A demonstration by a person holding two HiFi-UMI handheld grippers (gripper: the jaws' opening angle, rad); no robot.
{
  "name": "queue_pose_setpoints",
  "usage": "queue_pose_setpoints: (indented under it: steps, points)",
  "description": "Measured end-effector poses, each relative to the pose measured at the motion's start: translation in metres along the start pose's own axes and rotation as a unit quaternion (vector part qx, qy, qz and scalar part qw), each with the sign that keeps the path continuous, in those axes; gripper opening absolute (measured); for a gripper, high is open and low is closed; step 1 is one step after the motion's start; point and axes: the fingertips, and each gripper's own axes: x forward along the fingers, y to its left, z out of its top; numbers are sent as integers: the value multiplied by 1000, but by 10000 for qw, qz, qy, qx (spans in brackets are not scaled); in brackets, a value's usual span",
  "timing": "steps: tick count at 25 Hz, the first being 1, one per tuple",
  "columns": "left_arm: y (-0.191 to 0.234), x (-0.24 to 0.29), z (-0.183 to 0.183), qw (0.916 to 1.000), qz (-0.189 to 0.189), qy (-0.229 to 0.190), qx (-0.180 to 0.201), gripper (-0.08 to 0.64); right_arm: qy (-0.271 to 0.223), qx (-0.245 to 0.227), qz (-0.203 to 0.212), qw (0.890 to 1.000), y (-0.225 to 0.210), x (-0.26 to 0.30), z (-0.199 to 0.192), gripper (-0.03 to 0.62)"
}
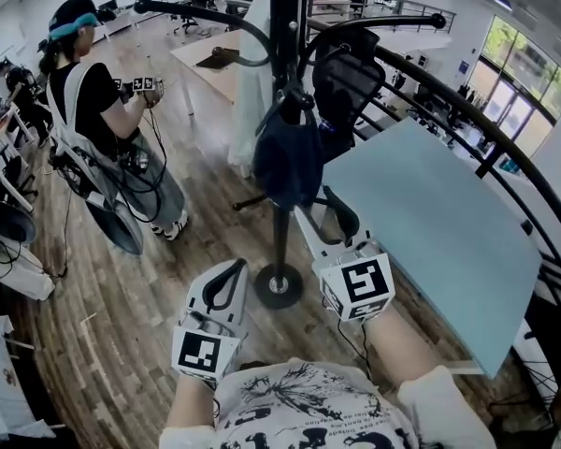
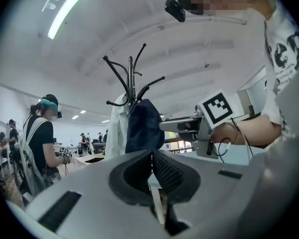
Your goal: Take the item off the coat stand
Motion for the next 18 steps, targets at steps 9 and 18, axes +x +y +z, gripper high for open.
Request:
queue_pose_setpoints:
  steps: [9,18]
  points:
    - [21,7,15,9990,-410,-60,181,5,199,-14,-834,9963,-24,57,3,276]
    - [38,-2,11,9975,-691,-64,107,5,479,-62,-1296,9904,-27,74,-2,131]
